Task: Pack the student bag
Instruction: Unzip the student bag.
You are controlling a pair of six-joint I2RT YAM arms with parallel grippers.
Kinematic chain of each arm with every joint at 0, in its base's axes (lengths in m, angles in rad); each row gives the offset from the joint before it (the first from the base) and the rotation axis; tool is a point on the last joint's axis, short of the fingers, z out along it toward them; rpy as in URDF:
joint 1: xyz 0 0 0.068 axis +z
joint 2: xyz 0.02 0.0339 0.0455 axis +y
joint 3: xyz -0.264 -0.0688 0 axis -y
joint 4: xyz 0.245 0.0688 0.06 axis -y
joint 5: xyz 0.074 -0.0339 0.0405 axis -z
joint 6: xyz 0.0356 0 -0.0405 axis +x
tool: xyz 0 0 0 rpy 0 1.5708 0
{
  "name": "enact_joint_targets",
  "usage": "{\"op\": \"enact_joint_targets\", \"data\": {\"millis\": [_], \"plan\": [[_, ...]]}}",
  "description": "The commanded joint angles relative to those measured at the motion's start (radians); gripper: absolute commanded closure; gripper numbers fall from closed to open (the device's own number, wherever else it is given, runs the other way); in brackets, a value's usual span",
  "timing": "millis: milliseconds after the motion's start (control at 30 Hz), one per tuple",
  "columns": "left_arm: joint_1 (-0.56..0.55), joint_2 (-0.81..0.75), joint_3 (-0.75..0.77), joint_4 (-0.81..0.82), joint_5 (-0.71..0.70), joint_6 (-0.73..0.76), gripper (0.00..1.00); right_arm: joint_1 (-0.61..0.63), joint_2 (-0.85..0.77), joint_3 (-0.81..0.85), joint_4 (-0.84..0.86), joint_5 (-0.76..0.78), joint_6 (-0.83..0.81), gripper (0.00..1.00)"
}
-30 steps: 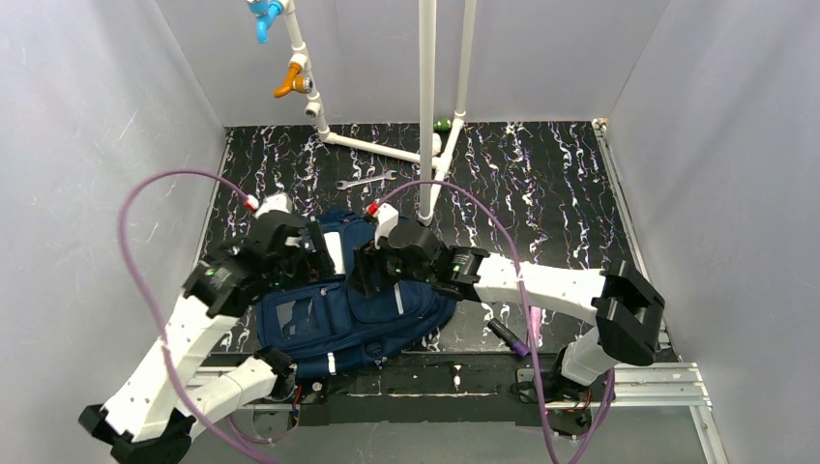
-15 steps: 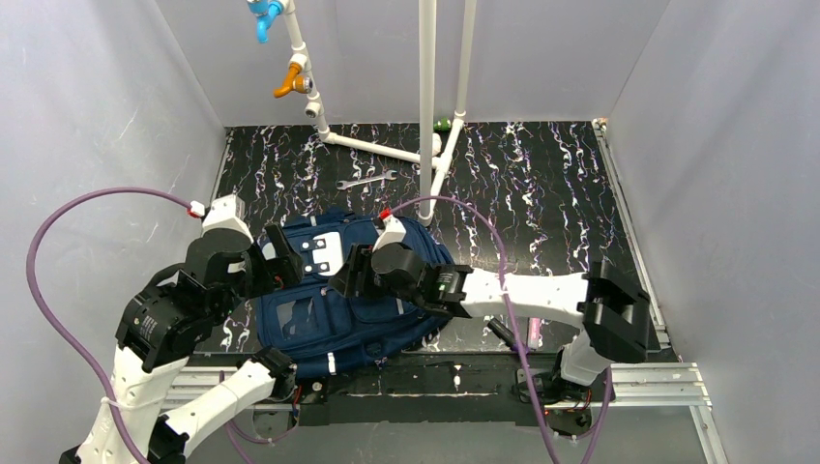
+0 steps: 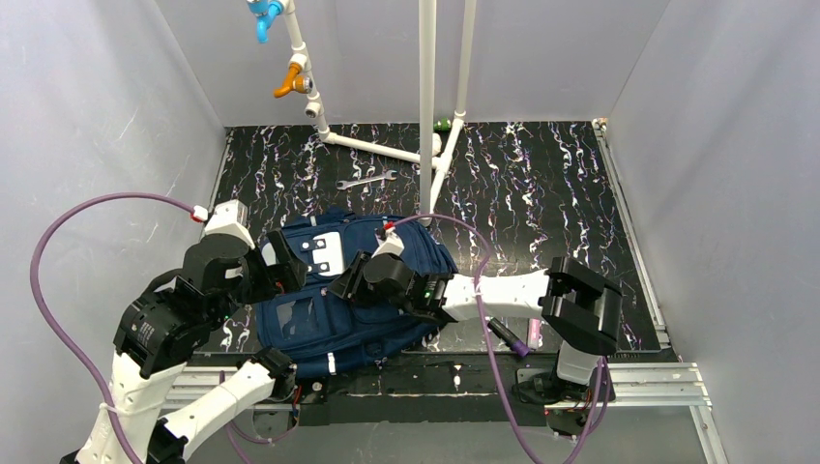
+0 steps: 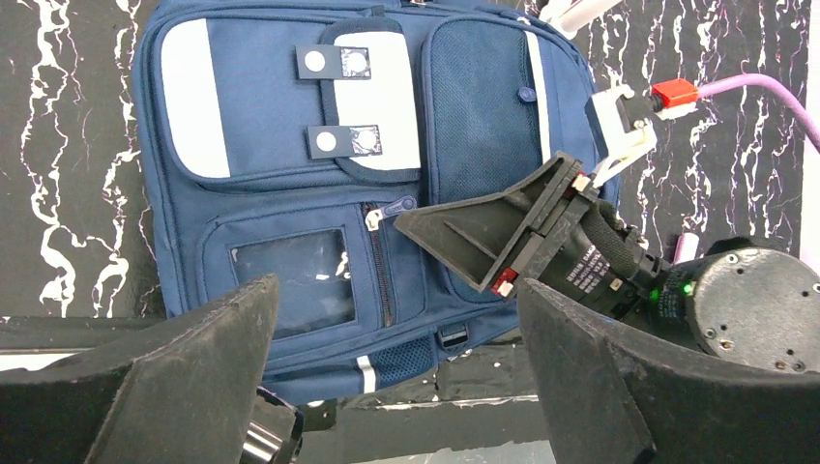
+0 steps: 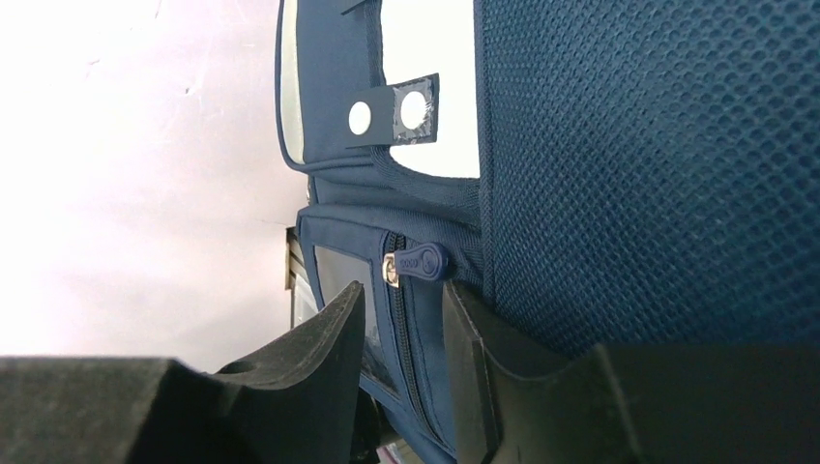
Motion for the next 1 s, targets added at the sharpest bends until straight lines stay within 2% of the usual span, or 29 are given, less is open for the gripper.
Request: {"op": "enact_joint_targets", "data": {"millis": [0, 200, 400, 600, 733, 967], "plan": [[-0.002, 0.008, 0.020, -0.001, 0.019, 0.021, 0.07, 0.004, 0.041, 0.011, 0.054, 0.050, 0.059, 0.57], [-0.002, 0.005, 0.025, 0.004, 0.030, 0.024, 0.07, -0.001, 0.063, 0.018, 0.048, 0.099, 0.094, 0.58], [-0.002, 0.008, 0.035, 0.005, 0.044, 0.021, 0.07, -0.003, 0.106, 0.092, -0.090, 0.160, 0.146, 0.58], [-0.002, 0.010, 0.032, 0.009, 0.052, 0.022, 0.07, -0.013, 0.151, 0.147, -0.185, 0.169, 0.156, 0.62], [-0.002, 0.015, 0.004, 0.014, 0.053, 0.023, 0.07, -0.014, 0.175, 0.142, -0.154, 0.169, 0.133, 0.60], [-0.002, 0.022, -0.040, 0.020, 0.067, 0.012, 0.07, -0.020, 0.214, 0.176, -0.195, 0.208, 0.134, 0.59]]}}
